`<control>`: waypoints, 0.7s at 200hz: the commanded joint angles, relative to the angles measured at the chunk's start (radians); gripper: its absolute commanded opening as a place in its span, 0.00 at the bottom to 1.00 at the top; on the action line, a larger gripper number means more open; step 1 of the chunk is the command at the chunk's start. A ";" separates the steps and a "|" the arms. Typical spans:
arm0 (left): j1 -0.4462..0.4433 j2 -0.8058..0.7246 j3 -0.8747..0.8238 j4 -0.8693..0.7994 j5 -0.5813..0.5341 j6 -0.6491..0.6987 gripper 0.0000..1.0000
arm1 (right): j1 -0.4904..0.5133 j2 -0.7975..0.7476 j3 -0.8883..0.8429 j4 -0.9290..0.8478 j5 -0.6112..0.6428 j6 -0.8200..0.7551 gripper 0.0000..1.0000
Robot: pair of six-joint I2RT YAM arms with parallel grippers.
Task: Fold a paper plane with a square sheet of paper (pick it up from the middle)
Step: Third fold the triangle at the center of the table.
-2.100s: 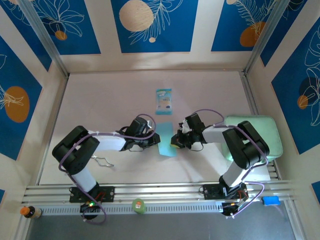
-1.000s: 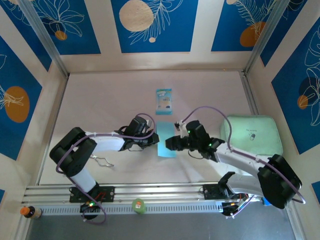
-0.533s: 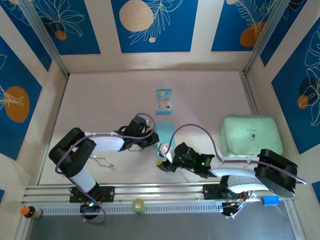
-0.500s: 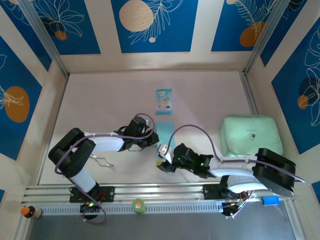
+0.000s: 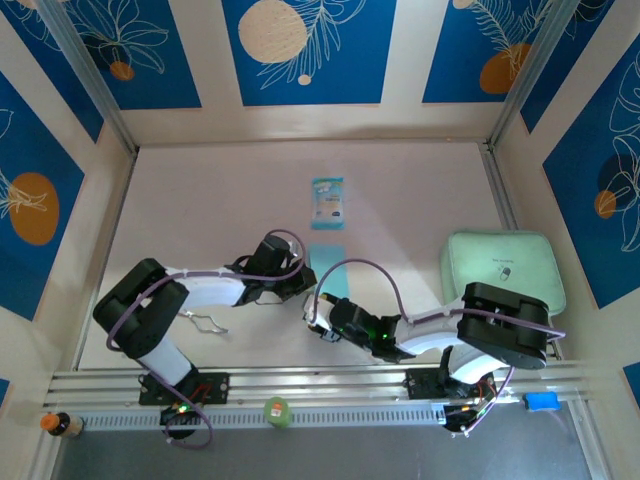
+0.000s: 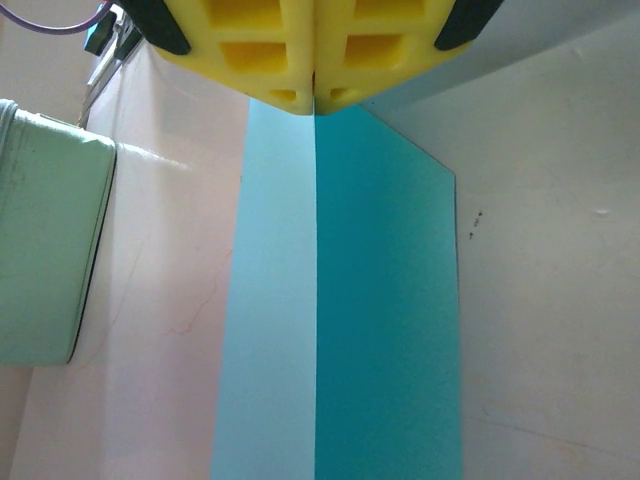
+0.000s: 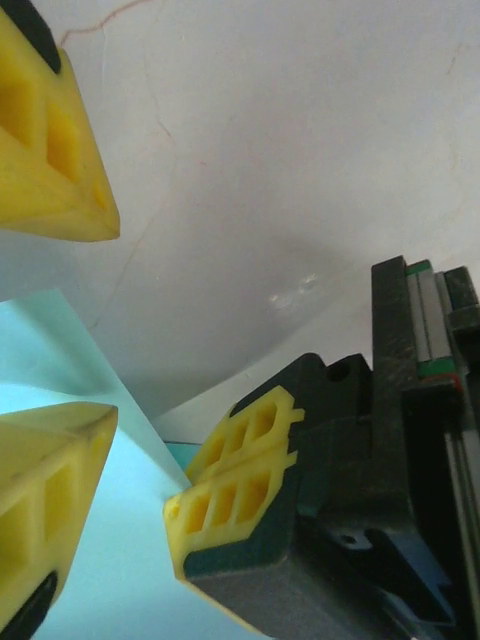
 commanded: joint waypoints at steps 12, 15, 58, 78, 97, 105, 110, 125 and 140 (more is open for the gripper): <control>0.012 -0.026 -0.008 0.002 -0.011 -0.002 0.00 | 0.013 -0.006 0.011 0.032 0.063 0.002 0.41; 0.011 -0.027 -0.009 0.002 -0.011 -0.001 0.00 | 0.013 -0.007 0.009 0.030 0.064 0.003 0.40; 0.011 -0.030 -0.005 -0.010 -0.016 0.004 0.00 | 0.011 -0.028 -0.002 0.013 0.078 0.013 0.34; 0.011 -0.030 -0.003 -0.013 -0.017 0.005 0.00 | 0.011 -0.043 -0.009 0.014 0.079 0.019 0.31; 0.011 -0.034 -0.004 -0.026 -0.025 0.007 0.00 | 0.008 -0.055 -0.016 0.012 0.076 0.024 0.27; 0.011 -0.037 -0.004 -0.034 -0.029 0.010 0.00 | 0.006 -0.059 -0.016 0.012 0.076 0.026 0.26; 0.012 -0.038 -0.004 -0.038 -0.031 0.010 0.00 | 0.005 -0.058 -0.016 0.012 0.074 0.028 0.24; 0.011 -0.043 -0.006 -0.039 -0.031 0.012 0.00 | 0.001 -0.059 -0.016 0.004 0.064 0.036 0.23; 0.011 -0.045 -0.003 -0.042 -0.030 0.014 0.00 | 0.001 -0.060 -0.018 0.001 0.065 0.046 0.22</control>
